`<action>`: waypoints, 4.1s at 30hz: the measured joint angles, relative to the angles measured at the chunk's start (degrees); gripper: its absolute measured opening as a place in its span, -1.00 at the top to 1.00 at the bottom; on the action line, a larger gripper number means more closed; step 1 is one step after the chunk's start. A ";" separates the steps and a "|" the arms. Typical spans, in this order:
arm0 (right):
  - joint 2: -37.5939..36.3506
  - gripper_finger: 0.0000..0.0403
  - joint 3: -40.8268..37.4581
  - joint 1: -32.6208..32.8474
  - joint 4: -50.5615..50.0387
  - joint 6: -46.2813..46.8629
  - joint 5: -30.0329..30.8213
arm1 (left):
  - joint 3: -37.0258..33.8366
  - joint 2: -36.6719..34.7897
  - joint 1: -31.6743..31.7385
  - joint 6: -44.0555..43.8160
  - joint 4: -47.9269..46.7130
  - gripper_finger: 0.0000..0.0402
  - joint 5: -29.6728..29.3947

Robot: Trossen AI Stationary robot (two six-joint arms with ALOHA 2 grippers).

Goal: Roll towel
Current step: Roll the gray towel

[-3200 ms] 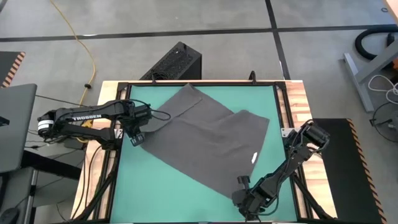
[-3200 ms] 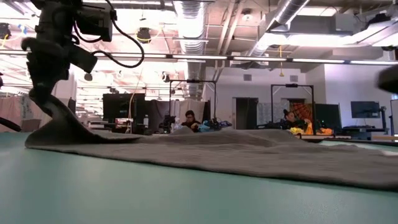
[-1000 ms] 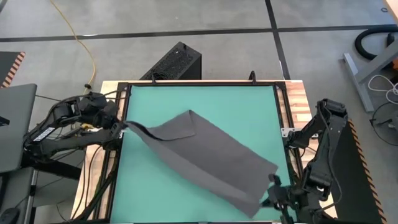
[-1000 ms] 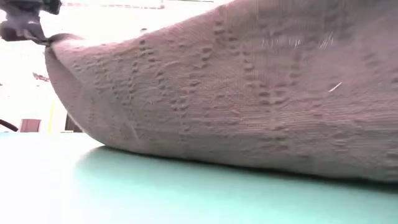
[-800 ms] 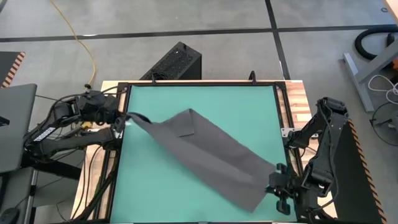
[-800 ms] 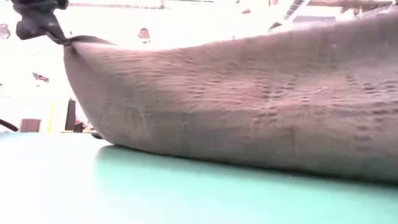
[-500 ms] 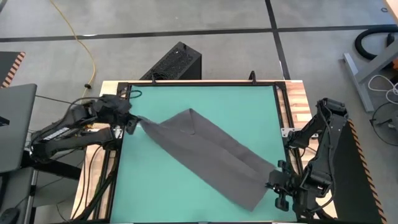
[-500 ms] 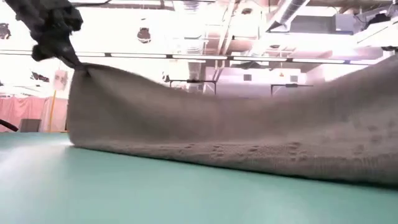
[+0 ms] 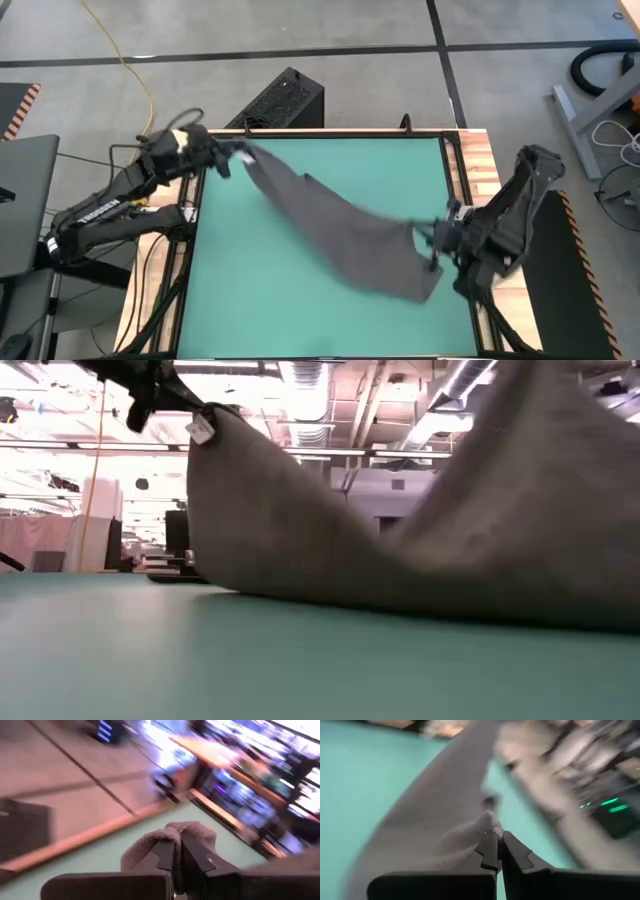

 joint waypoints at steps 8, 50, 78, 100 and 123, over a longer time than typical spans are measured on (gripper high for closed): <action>-11.86 0.89 11.62 -16.52 4.55 -33.30 14.48 | 8.98 -0.02 8.27 -4.70 10.52 0.99 -4.34; 9.39 0.90 -4.15 17.83 41.15 20.67 -47.76 | -7.05 -20.06 -3.49 -16.63 -39.51 0.99 46.96; -33.65 0.89 2.03 -19.54 44.61 -67.62 -16.15 | 28.80 15.58 5.04 3.61 10.18 1.00 27.03; -7.84 0.89 -15.18 9.96 43.07 -0.06 -53.78 | 8.98 0.40 -12.19 -2.59 -40.08 1.00 40.60; 4.90 0.89 -15.15 23.66 42.52 28.86 -38.92 | -0.47 -4.06 -28.24 -9.73 -43.62 1.00 24.96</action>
